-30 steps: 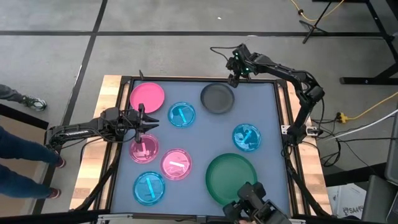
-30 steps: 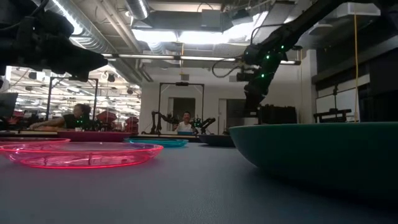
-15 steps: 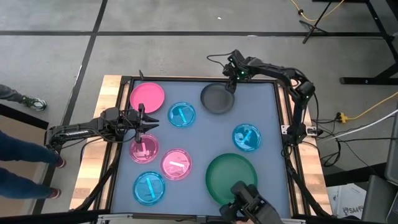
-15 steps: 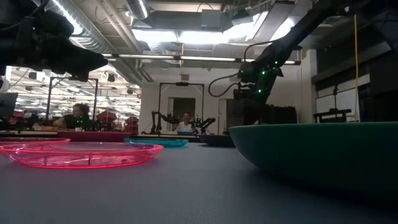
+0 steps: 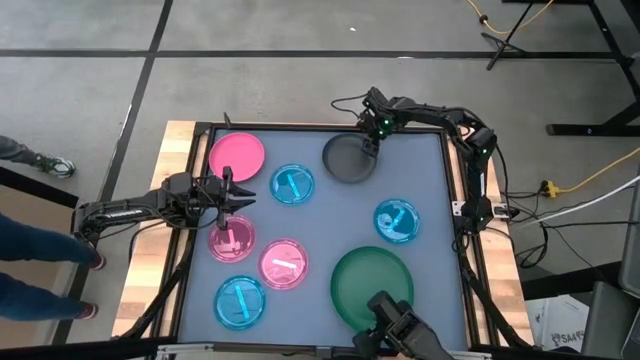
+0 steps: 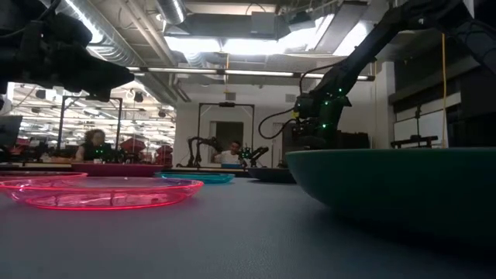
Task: Stack plastic plates
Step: Stack the black plate on top of the green plate
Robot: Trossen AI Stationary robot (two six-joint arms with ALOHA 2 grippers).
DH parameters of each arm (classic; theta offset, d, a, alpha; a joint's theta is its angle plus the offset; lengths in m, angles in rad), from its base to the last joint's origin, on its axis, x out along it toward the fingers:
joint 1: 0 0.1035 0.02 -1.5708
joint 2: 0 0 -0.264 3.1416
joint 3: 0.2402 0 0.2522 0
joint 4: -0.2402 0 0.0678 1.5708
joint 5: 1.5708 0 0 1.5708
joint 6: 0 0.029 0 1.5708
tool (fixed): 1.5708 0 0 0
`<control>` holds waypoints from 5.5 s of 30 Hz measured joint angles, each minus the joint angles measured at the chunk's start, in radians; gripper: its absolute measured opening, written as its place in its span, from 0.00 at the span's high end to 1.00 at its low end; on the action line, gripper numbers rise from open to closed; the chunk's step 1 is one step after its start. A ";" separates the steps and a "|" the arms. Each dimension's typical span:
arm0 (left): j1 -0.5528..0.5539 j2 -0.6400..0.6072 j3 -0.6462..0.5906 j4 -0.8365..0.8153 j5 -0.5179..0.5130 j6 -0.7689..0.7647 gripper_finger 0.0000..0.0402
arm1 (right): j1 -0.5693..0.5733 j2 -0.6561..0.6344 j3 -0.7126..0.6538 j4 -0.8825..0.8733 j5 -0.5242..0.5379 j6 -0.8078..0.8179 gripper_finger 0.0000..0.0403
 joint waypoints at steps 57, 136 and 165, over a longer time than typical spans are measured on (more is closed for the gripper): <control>0.000 0.000 0.000 0.000 0.000 0.000 0.79 | 0.000 0.000 0.001 -0.024 -0.088 -0.002 0.96; 0.000 0.000 0.000 0.000 0.000 -0.003 0.79 | 0.135 -0.001 0.484 -0.771 -0.357 -0.161 1.00; 0.000 0.000 0.000 0.000 0.000 -0.002 0.79 | 0.614 -0.001 0.484 -0.815 -0.354 -0.156 1.00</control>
